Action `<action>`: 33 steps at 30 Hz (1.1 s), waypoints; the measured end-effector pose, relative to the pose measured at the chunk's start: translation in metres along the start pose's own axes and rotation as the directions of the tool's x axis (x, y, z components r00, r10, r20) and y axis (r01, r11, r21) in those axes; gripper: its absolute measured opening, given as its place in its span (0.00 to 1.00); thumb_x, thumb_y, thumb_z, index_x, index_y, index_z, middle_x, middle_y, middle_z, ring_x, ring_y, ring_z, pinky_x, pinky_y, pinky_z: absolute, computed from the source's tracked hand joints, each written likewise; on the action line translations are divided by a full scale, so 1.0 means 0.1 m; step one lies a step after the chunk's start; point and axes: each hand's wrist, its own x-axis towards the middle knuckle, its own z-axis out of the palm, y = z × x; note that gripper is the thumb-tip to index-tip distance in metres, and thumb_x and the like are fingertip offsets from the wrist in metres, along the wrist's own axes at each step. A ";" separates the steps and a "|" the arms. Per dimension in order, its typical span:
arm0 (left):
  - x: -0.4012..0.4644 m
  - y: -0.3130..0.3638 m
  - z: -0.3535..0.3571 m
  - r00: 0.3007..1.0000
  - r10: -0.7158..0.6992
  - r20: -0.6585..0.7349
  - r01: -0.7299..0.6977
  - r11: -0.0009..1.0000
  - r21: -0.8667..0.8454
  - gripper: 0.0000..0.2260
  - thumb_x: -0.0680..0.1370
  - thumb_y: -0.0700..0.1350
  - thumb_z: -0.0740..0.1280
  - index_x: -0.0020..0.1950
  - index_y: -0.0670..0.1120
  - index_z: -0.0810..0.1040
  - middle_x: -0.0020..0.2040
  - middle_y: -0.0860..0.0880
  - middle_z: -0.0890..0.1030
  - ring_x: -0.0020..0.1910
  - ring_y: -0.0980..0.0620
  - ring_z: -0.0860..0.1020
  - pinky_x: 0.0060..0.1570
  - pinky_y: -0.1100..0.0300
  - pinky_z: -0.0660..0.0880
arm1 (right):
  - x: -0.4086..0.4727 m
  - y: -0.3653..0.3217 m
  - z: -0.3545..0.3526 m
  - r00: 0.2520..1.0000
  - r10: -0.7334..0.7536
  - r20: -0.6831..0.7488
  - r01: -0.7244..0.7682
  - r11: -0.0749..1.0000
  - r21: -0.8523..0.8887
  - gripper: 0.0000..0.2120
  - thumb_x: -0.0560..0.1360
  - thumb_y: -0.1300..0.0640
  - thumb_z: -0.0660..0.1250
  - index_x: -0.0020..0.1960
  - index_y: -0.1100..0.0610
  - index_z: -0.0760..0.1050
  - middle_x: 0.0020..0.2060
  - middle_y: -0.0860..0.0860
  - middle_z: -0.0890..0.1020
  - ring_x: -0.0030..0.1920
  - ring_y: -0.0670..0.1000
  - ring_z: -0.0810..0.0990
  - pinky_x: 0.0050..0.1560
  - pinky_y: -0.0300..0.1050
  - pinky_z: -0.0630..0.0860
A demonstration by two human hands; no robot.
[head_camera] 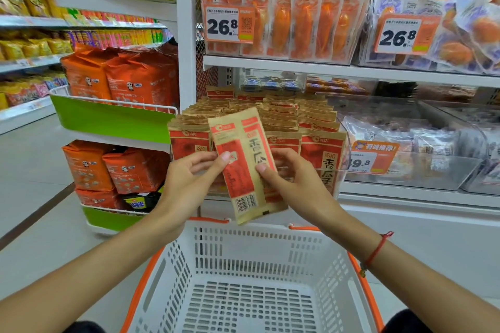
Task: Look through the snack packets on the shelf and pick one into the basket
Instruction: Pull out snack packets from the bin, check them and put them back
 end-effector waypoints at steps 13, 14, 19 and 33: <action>0.05 0.02 -0.08 0.996 -0.077 -0.055 0.068 0.986 -0.151 0.07 0.77 0.49 0.67 0.52 0.48 0.81 0.44 0.52 0.86 0.43 0.60 0.84 0.36 0.71 0.77 | 0.01 0.00 -0.14 0.988 0.043 0.146 -0.071 0.978 0.194 0.24 0.70 0.66 0.74 0.65 0.56 0.75 0.42 0.51 0.87 0.41 0.48 0.86 0.41 0.37 0.81; 0.05 0.02 -0.08 0.996 -0.075 -0.056 0.066 0.987 -0.150 0.07 0.77 0.49 0.68 0.52 0.48 0.81 0.44 0.52 0.86 0.43 0.60 0.84 0.36 0.71 0.77 | 0.01 0.00 -0.13 0.990 0.038 0.133 -0.061 0.984 0.167 0.24 0.70 0.66 0.73 0.65 0.56 0.75 0.42 0.51 0.87 0.40 0.47 0.86 0.40 0.36 0.81; 0.02 0.03 -0.02 0.990 0.043 -0.135 -0.047 0.998 -0.029 0.07 0.75 0.50 0.70 0.49 0.49 0.81 0.45 0.51 0.85 0.45 0.60 0.83 0.39 0.72 0.77 | -0.01 0.05 -0.05 0.997 -0.081 -0.005 0.078 0.980 -0.182 0.25 0.71 0.56 0.75 0.67 0.51 0.74 0.47 0.38 0.82 0.46 0.36 0.81 0.48 0.36 0.80; -0.15 0.13 0.23 0.982 0.188 0.005 -0.188 0.982 -0.013 0.13 0.67 0.51 0.74 0.46 0.45 0.81 0.40 0.55 0.85 0.39 0.57 0.84 0.37 0.67 0.78 | -0.07 -0.02 0.08 0.963 -0.257 -0.085 0.206 0.899 -0.386 0.44 0.66 0.43 0.76 0.75 0.47 0.58 0.55 0.44 0.67 0.59 0.43 0.69 0.56 0.37 0.73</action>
